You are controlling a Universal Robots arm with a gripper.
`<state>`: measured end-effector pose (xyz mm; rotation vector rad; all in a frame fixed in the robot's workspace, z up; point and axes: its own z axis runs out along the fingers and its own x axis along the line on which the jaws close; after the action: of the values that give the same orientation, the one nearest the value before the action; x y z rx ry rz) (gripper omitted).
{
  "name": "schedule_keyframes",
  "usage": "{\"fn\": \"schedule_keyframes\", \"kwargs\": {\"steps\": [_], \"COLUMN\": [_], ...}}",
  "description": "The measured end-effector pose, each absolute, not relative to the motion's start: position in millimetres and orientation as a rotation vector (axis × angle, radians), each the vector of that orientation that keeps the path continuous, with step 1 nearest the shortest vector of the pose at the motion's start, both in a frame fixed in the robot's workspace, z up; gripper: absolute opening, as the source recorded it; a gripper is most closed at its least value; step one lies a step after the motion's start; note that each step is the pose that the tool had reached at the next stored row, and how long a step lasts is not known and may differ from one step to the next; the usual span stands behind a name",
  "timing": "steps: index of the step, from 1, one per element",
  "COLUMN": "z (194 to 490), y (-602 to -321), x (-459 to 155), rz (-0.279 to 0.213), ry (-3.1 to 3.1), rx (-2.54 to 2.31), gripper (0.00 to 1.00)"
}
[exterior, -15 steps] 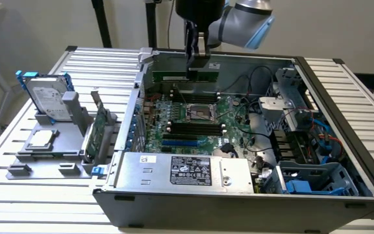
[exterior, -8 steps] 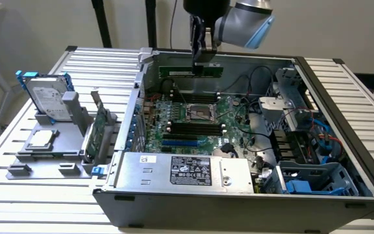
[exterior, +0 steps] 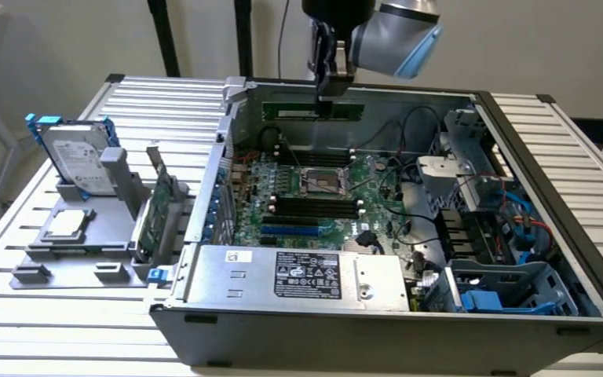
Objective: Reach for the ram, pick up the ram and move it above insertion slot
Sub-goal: 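Pick up the ram and move it above insertion slot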
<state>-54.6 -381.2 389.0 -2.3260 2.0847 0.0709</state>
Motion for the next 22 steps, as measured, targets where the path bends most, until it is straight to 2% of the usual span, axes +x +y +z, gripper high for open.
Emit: {"fn": "schedule_keyframes", "kwargs": {"steps": [22], "z": [388.7], "y": [-361.0], "x": [-47.9], "rz": [0.07], "ry": [2.189], "rx": [-2.225], "gripper": [0.14]}}
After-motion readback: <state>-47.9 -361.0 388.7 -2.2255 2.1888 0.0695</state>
